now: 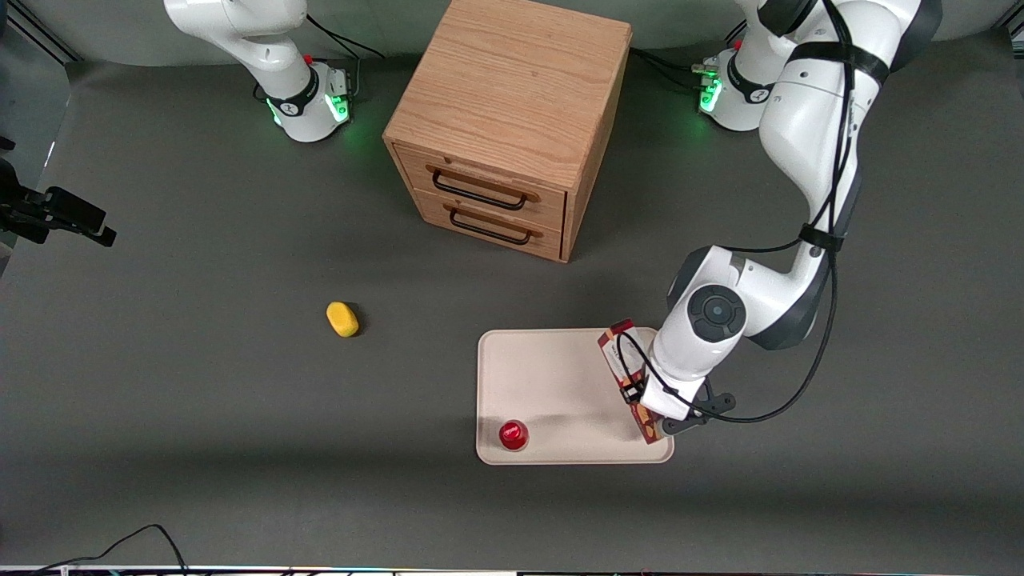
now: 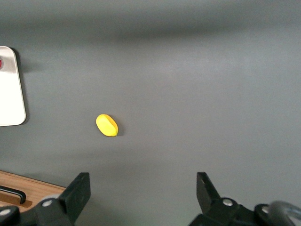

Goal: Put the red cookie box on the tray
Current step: 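Carry the box over the white tray with the left gripper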

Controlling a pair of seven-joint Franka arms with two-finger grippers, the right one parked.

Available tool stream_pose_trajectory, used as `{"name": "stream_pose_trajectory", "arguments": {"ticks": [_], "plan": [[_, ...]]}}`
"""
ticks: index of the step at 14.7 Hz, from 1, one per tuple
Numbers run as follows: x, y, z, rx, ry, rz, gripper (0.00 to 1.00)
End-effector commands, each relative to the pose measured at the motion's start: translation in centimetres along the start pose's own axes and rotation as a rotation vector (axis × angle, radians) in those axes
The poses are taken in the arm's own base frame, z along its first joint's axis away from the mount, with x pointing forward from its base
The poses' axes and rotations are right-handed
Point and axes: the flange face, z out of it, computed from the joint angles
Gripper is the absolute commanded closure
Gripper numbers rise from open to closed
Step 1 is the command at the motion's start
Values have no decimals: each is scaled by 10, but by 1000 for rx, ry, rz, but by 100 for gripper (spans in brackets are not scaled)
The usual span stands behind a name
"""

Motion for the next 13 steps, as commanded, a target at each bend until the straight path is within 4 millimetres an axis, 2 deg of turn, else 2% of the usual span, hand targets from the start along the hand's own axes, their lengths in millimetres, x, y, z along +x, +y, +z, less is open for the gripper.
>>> {"name": "stream_pose_trajectory", "arguments": {"ticks": [1, 5, 6, 7, 8, 9, 13], "plan": [[-7, -1, 18, -23, 30, -1, 100], [-13, -9, 40, -31, 33, 9, 100], [-13, -11, 43, -15, 47, 32, 93], [-11, -13, 45, -8, 51, 38, 46], [-10, -13, 43, -7, 50, 43, 12], [-8, -13, 38, 0, 51, 42, 0], [6, -14, 5, 119, -28, 18, 0]]}}
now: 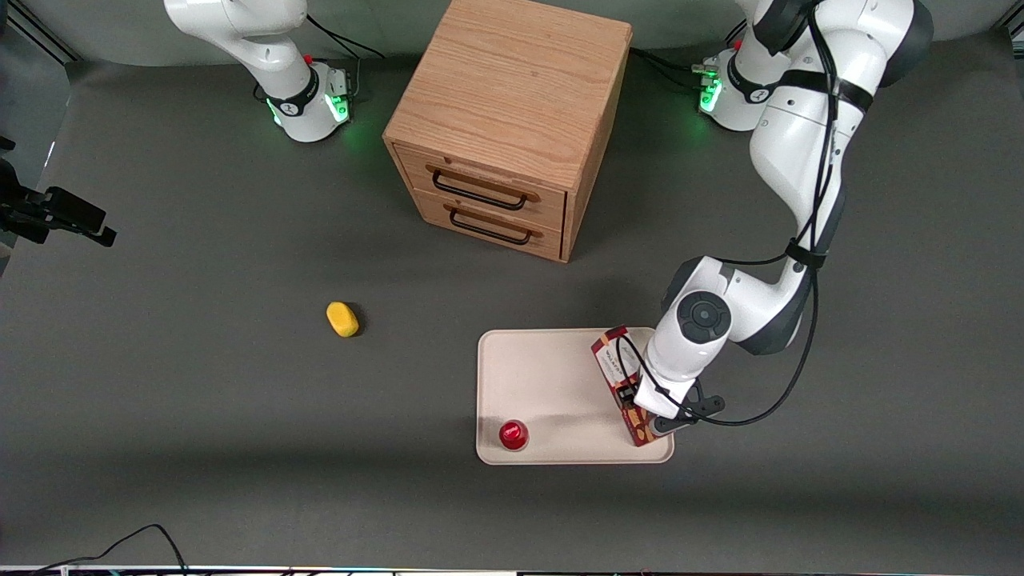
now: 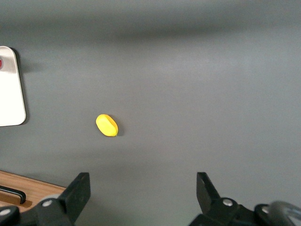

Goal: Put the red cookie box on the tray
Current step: 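Carry the box over the white tray with the left gripper, then lower the box onto the tray and open the left gripper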

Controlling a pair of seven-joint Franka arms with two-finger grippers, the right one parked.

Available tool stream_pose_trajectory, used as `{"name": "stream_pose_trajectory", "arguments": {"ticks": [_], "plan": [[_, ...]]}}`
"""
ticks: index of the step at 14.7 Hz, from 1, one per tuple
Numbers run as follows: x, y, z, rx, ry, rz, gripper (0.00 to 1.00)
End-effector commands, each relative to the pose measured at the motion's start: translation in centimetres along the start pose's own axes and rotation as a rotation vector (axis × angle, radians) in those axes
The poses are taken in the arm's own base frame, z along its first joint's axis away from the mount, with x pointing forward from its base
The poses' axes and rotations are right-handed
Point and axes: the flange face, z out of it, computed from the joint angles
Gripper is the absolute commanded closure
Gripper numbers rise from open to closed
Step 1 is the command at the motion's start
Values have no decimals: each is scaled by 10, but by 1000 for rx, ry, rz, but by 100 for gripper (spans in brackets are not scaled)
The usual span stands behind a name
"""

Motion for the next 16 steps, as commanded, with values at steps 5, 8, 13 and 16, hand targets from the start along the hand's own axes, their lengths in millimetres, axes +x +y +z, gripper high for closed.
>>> {"name": "stream_pose_trajectory", "arguments": {"ticks": [5, 8, 13, 16], "plan": [[0, 4, -65, 84, -82, -12, 0], [10, -14, -119, 79, -187, 32, 0], [11, -78, -241, 108, -297, 146, 0], [4, -133, -288, 98, -300, 217, 0]]}}
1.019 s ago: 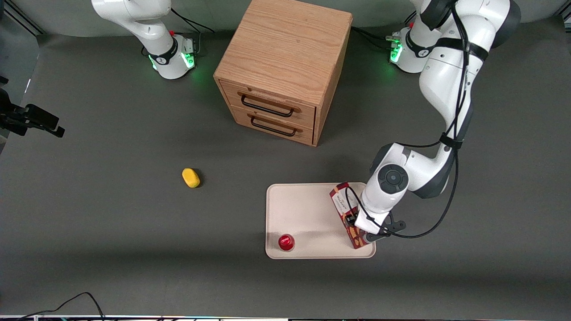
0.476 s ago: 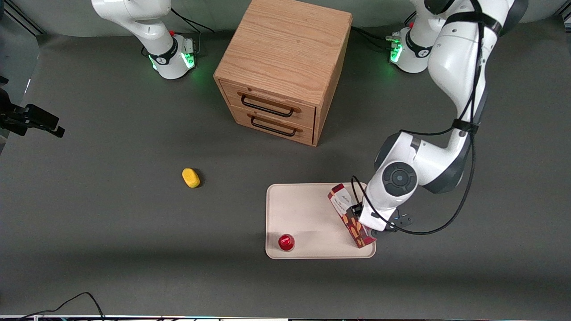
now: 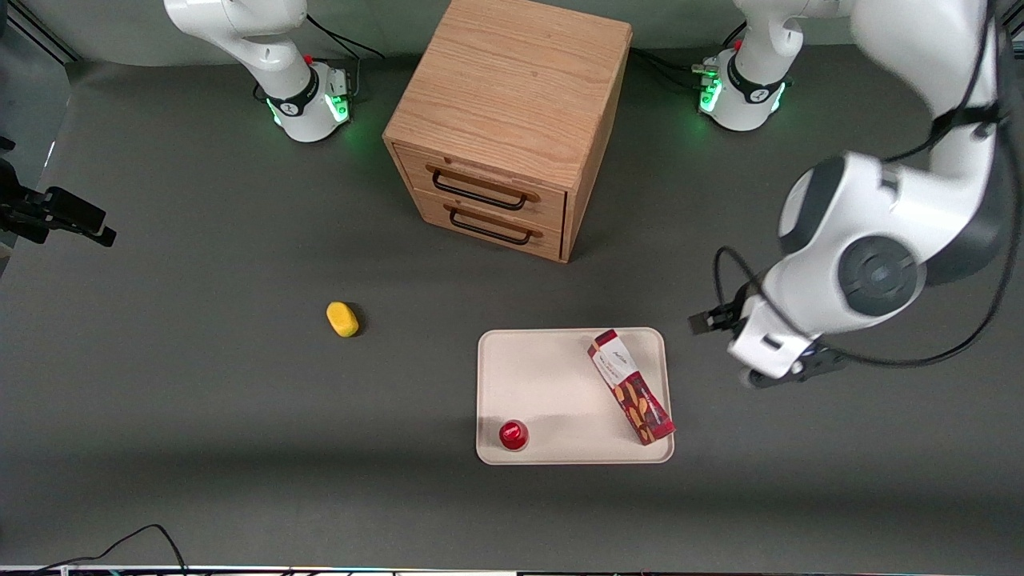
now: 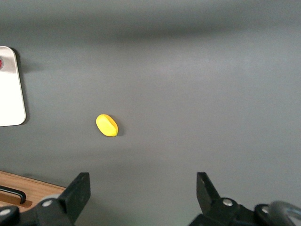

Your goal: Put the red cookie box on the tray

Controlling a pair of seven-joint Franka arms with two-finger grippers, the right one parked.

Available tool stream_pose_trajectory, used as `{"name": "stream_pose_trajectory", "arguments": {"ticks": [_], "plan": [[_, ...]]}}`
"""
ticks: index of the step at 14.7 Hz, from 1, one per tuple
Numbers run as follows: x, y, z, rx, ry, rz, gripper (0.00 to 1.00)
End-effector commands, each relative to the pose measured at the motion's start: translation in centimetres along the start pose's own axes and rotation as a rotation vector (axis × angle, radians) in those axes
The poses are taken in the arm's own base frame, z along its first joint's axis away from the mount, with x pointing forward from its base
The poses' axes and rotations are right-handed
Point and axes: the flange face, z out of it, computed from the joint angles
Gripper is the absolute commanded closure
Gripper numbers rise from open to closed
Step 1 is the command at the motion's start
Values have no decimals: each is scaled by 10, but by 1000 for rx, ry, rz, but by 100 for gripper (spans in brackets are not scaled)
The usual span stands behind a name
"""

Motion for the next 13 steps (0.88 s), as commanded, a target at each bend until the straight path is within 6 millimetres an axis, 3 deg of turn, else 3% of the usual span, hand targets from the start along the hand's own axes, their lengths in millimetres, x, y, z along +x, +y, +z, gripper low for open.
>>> {"name": "stream_pose_trajectory", "arguments": {"ticks": [1, 4, 6, 10, 13], "plan": [[-36, -66, -17, -51, 2, 68, 0], [-58, -143, -25, -62, 45, 200, 0], [-73, -178, -31, -29, 75, 210, 0], [-81, -215, -59, 12, 132, 172, 0], [-85, -217, -70, 11, 134, 169, 0]]}}
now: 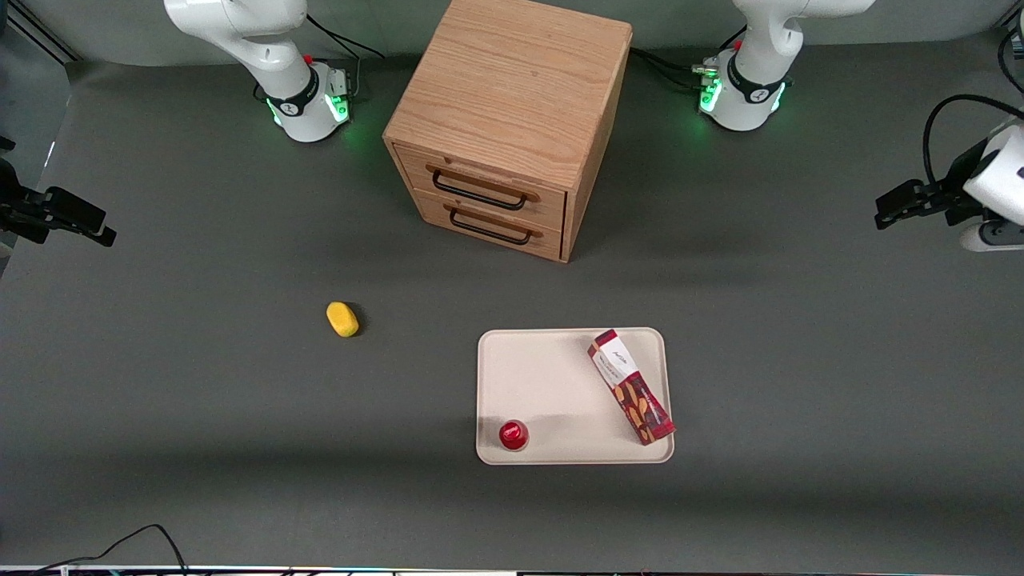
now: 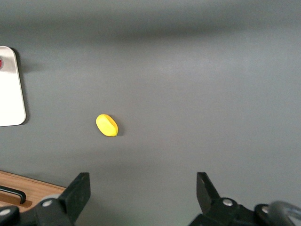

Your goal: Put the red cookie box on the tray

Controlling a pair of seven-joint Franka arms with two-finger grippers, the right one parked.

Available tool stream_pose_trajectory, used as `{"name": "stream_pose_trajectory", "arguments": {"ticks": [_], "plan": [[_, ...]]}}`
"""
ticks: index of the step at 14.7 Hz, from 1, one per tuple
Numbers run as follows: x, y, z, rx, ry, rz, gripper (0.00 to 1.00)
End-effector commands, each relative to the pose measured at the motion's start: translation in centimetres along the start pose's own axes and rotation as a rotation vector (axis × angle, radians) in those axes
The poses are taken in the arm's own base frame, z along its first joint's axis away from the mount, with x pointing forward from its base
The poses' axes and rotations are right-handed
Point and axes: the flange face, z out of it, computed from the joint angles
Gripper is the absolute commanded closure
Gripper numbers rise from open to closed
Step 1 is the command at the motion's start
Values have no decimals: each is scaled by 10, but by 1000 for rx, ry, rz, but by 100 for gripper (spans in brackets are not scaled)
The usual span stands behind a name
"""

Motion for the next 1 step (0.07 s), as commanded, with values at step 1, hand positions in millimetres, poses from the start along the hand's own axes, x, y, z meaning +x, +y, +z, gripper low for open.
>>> {"name": "stream_pose_trajectory", "arguments": {"ticks": [1], "plan": [[-5, 0, -6, 14, 4, 18, 0]]}}
